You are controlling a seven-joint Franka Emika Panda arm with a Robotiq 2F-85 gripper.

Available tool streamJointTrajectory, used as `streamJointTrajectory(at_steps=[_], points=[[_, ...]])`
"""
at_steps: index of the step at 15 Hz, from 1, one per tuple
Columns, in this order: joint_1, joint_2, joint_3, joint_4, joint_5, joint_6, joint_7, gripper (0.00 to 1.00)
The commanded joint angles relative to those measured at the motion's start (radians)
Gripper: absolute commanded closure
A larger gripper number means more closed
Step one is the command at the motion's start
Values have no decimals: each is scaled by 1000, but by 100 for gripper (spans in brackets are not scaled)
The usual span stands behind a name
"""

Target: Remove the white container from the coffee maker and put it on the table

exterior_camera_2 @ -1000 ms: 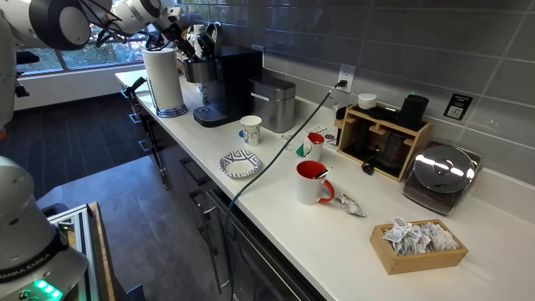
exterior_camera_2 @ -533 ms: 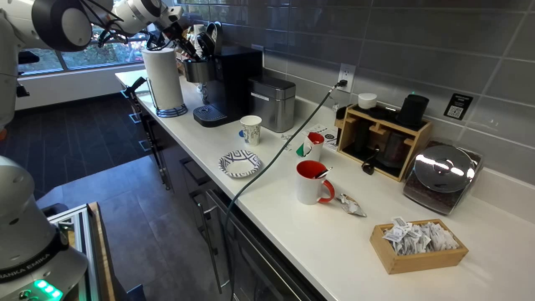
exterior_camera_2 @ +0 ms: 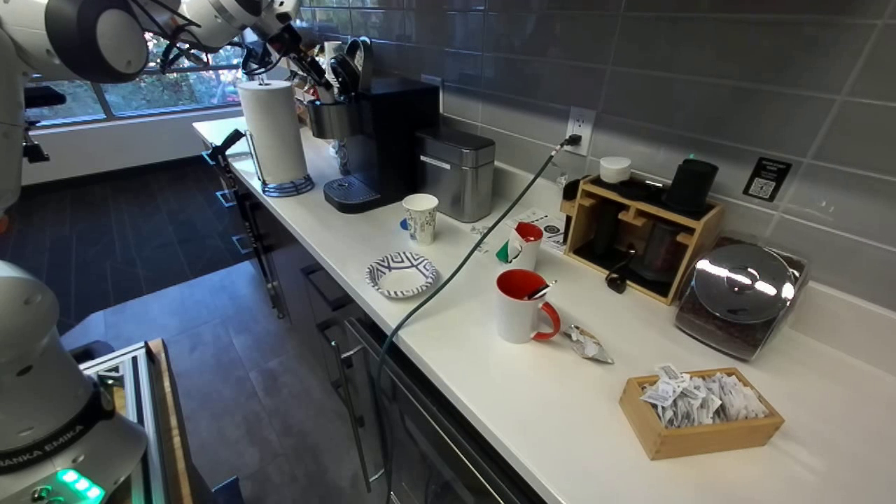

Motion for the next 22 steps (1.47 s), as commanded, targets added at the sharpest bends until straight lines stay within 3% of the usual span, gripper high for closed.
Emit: streamJointTrajectory(at_steps=[1,7,11,16,19,22], points=[[-27,-85,25,-67,60,-41,-38,72],[-135,-277,59,-247,293,-20,-128,72],[-202,-418,33,-375,442,-65,-198,72],[-265,-523,-16,-521,383,-103,-130,72],[-309,-570,-33,-655,384,-34,-159,72],[-340,-601,-33,-813,342,79,-97,72]])
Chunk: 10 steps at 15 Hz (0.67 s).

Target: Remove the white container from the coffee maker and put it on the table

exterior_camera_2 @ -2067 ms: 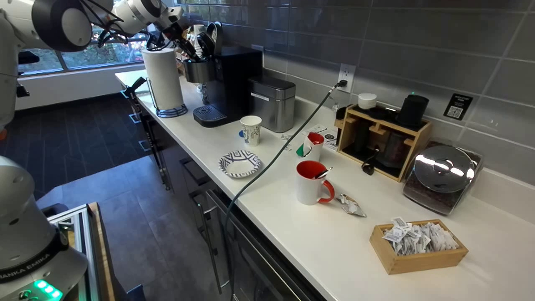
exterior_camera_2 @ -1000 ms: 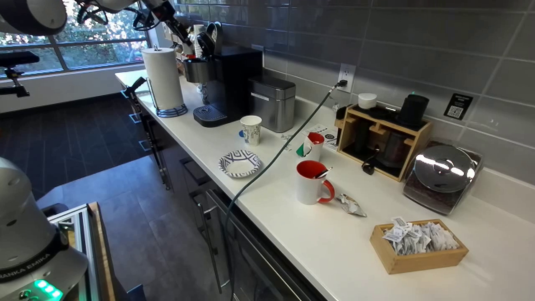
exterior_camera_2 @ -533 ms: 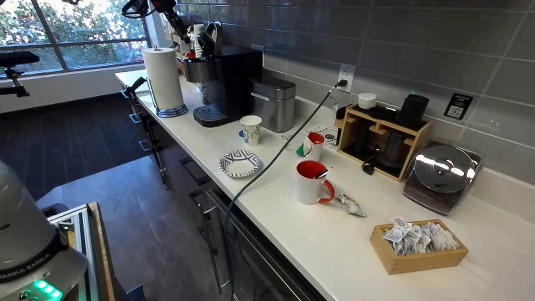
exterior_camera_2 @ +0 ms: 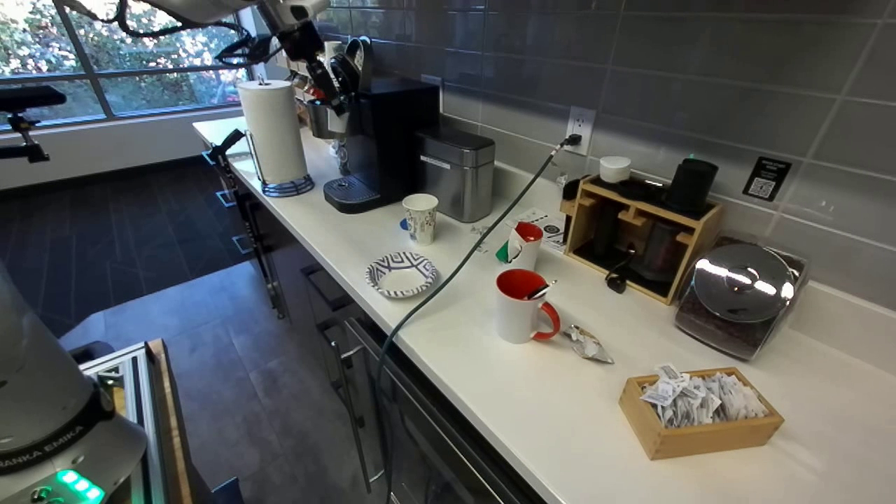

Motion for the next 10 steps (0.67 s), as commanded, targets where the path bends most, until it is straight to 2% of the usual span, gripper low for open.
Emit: streamJointTrajectory(at_steps=[1,4,7,8,9,10], points=[[-33,-72,11,-236,-66,172,118,72],[-47,-61,29,-374,-138,325,309,72],[-59,-44,44,-472,-209,419,528,72],[-46,-28,38,-400,-157,358,400,72],[-46,-26,40,-422,-165,371,420,47],[-46,-24,39,-420,-165,371,415,47]])
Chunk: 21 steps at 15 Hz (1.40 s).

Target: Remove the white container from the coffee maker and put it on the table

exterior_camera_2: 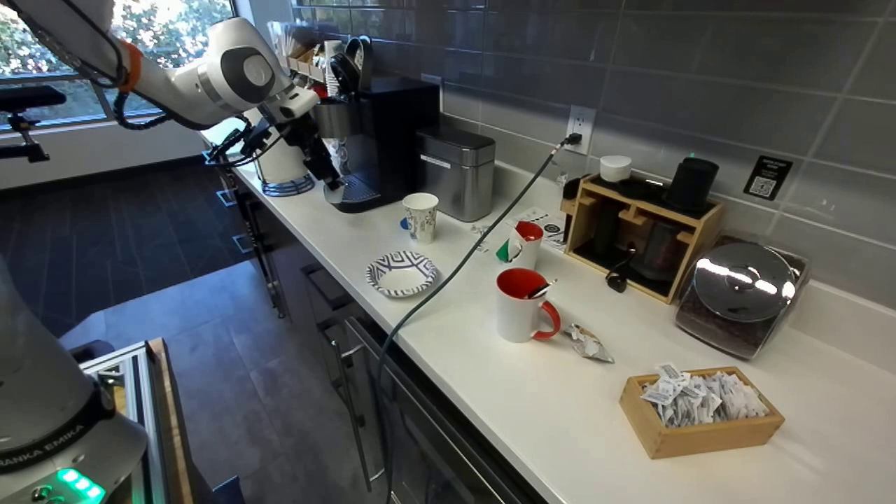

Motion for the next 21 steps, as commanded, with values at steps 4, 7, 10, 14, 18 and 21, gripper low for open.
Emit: streamJointTrajectory(at_steps=[4,7,10,14,18,21], points=[[-11,-2,7,19,5,-1,-15,72],[-23,90,27,67,-197,77,146,72],[-10,185,16,107,-415,129,339,72],[12,320,-8,176,-601,178,507,72],[36,447,-20,263,-752,226,603,72],[54,516,-26,320,-830,231,643,72]])
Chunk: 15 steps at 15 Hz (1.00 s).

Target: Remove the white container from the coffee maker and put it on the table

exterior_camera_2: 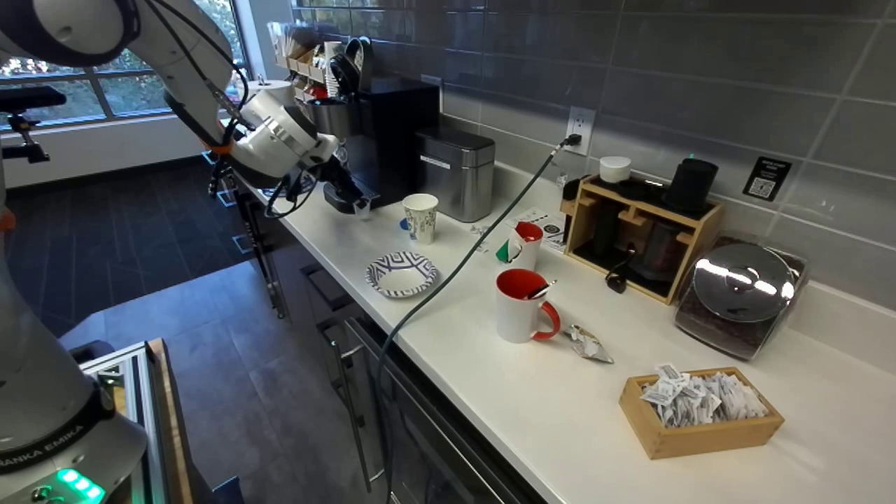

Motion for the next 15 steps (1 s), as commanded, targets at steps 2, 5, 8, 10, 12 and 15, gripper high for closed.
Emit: streamJointTrajectory(at_steps=[2,5,8,10,12,15], points=[[37,109,-24,102,-123,14,92,72],[42,117,-39,125,-171,3,138,72],[33,100,-56,123,-194,0,176,72],[22,97,-55,118,-165,9,150,22],[13,94,-47,115,-139,16,132,8],[8,78,-34,111,-116,31,116,0]])
